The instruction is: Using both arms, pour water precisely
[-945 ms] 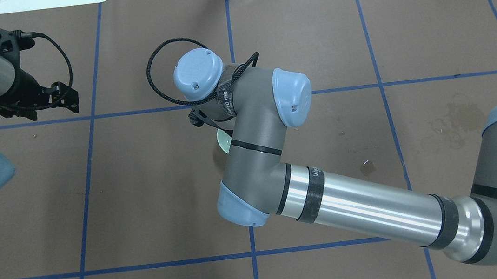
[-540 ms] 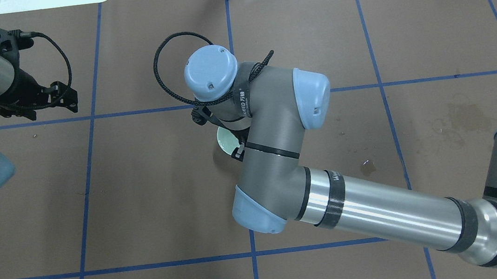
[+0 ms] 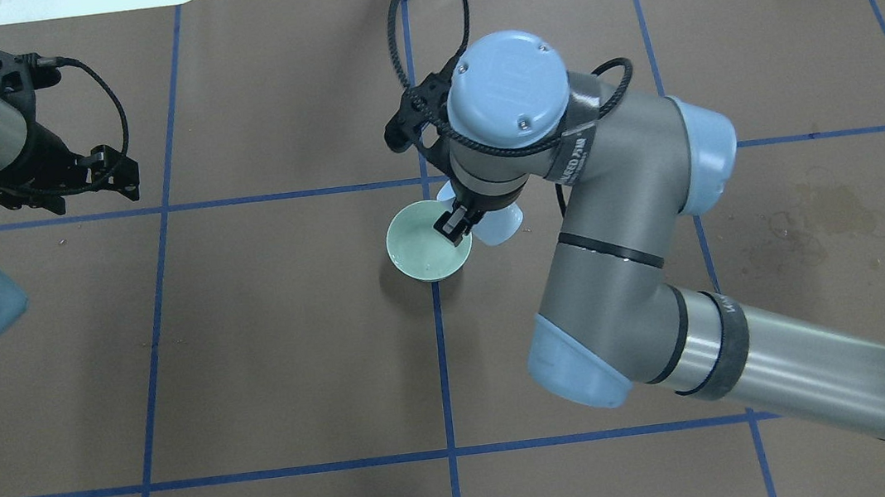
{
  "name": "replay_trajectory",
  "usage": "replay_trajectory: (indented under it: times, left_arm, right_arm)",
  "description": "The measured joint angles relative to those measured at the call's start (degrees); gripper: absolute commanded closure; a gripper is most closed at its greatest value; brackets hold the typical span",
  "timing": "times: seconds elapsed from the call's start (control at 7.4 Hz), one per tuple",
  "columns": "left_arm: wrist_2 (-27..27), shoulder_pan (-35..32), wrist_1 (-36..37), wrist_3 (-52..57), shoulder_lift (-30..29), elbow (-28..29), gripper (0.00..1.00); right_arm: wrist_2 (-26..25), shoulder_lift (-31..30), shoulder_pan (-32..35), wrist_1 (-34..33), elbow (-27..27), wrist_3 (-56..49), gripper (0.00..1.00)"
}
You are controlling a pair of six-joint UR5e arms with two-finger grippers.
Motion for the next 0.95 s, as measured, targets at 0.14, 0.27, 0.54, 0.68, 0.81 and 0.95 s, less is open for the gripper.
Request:
replay_trajectory:
  times: [0.14,0.27,0.54,0.68,0.81,0.95]
  left_arm:
    - [0.0,0.0,0.0,0.0,0.0,0.0,0.00]
    - [0.0,0.0,0.0,0.0,0.0,0.0,0.00]
    - [0.0,0.1,0.0,-0.1,-0.1,0.1,0.00]
    - [0.1,0.1,0.0,0.0,-0.1,0.3,0.00]
    - [0.1,0.1,0.0,-0.1,-0.1,0.4,0.00]
    - [0.1,0.1,0.0,-0.2,-0.1,0.5,0.00]
  right_arm:
    - [-3.2,-3.2,2.2,2.1,4.1,7.1,1.00]
    - [-9.0,-7.0,3.5,6.4,7.6,13.8,1.00]
    - [-17.0,-15.9,5.3,17.6,10.8,26.6,1.00]
    - [-19.8,-19.7,6.1,21.2,11.2,32.6,1.00]
    - [-23.5,-22.5,6.9,22.7,11.5,39.3,1.00]
    - [-28.2,-26.1,7.3,23.4,12.0,44.6,1.00]
